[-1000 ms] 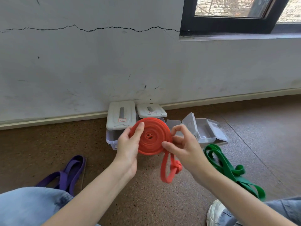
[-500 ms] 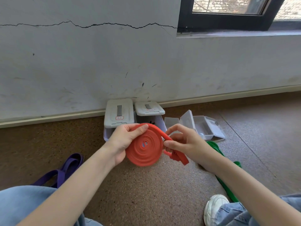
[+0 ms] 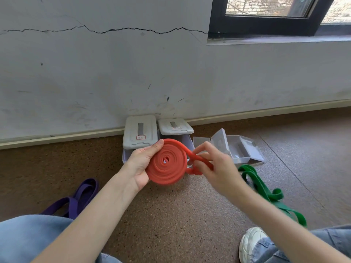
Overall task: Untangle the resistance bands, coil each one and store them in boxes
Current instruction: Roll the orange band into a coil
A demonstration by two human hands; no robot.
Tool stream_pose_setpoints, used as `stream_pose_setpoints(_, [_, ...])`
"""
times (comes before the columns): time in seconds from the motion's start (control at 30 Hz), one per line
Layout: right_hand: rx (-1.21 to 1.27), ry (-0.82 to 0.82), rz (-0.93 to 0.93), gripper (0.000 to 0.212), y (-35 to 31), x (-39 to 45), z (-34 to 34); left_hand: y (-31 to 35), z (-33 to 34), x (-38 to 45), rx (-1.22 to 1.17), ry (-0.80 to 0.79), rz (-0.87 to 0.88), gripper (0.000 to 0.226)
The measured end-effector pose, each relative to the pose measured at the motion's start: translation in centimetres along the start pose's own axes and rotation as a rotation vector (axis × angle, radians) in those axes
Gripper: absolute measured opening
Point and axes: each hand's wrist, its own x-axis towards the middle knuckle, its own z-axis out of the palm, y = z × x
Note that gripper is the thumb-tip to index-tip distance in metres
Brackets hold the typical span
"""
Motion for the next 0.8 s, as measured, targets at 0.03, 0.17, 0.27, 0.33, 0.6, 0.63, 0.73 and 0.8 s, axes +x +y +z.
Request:
stream_pose_setpoints(0.03, [-0.181, 0.059, -0.079, 0.008, 0.3, -0.3, 0.7, -0.4, 0.2, 0.0, -0.011, 0.037, 0.002, 0.015])
stream_pose_setpoints(0.17, [-0.642, 0.117, -0.34, 0.007, 0.9, -1.0, 2.2, -1.6, 0.3, -0.1, -0.044, 0.154, -0.009, 0.014])
stream_pose_setpoints(0.27, [-0.631, 0.101, -0.359, 0.017, 0.9, -0.9, 2.1, -1.9, 0.1, -0.2, -0.049, 0.209, 0.015, 0.014])
stream_pose_setpoints(0.33, [-0.4, 0.069, -0.195, 0.015, 0.7, -0.8, 2.0, -2.0, 0.2, -0.3, -0.027, 0.206, 0.047, 0.014])
stream_pose_setpoints(0.6, [0.106, 0.095, 0.181, 0.014, 0.4, 0.2, 0.7, -2.0, 1.1, -0.6, 0.08, 0.184, 0.268, 0.011])
stream_pose_setpoints(0.63, [0.11, 0.104, 0.19, 0.014, 0.5, 0.3, 0.7, -2.2, 1.2, -0.7, 0.082, 0.209, 0.294, 0.011])
stream_pose_setpoints(0.73, [0.119, 0.114, 0.192, 0.007, 0.4, 0.3, 1.0, -2.9, 1.4, -0.6, 0.07, 0.314, 0.364, 0.009])
stream_pose_setpoints(0.8, [0.113, 0.094, 0.201, 0.006, 0.3, 0.2, 1.3, -3.6, 1.8, -0.5, 0.052, 0.371, 0.386, 0.008])
